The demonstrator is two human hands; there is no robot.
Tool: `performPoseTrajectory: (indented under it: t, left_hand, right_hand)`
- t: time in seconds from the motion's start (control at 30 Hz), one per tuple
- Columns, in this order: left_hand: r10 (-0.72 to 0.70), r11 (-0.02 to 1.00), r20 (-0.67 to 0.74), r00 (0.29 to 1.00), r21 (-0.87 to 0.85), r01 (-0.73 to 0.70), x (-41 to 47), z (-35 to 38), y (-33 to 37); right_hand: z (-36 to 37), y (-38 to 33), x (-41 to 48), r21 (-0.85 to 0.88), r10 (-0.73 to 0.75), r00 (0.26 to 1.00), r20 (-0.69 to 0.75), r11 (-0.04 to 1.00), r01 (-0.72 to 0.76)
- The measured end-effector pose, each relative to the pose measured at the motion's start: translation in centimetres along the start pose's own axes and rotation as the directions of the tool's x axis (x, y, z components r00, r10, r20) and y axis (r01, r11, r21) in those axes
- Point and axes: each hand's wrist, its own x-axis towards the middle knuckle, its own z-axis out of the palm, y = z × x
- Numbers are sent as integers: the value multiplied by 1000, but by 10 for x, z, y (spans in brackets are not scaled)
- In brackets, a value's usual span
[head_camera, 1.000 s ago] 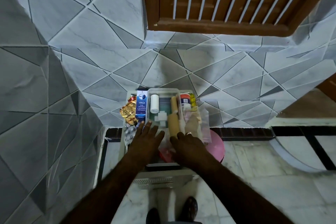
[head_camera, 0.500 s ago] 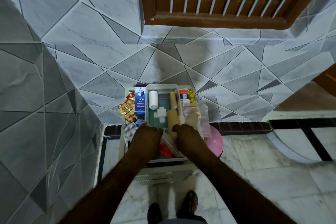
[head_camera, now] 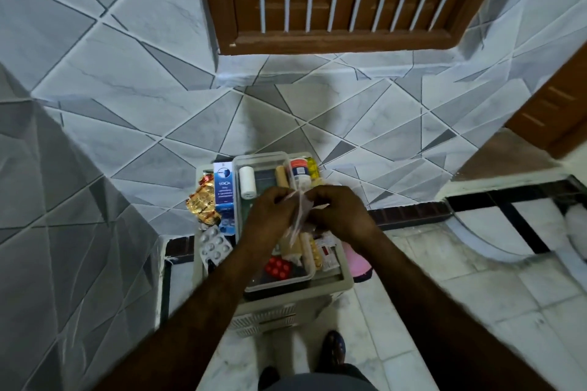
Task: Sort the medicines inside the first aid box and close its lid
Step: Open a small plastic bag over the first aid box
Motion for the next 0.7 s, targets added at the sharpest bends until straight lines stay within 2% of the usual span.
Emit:
performPoseTrajectory:
  t: [0.17, 0.27, 0.37, 0.47, 0.57, 0.7]
  left_hand:
    - [58, 996, 216, 975, 52, -71, 5, 33, 14]
    - [171, 950, 340, 925, 190, -246, 9, 47, 14]
    - [280, 854, 353, 893, 334, -400, 19, 65, 16]
    - [356, 789, 331, 874, 395, -471, 35, 84, 20]
    - [383, 764, 293, 876, 432, -479, 55, 103, 26]
    - [361, 776, 300, 883, 428, -463, 86, 127, 32]
  right_hand:
    - [-43, 14, -1, 46, 92, 975, -202, 995, -84]
    - [-63, 25, 1, 101, 152, 951, -271, 987, -129]
    - [-79, 38, 4, 184, 193, 934, -301, 973, -142]
    - [-93, 49, 14, 207, 203, 930, -305, 968, -143]
    - [-109, 59, 29, 267, 214, 942, -260, 953, -143]
    - [-134, 77, 52, 264, 208, 953, -222, 953, -146]
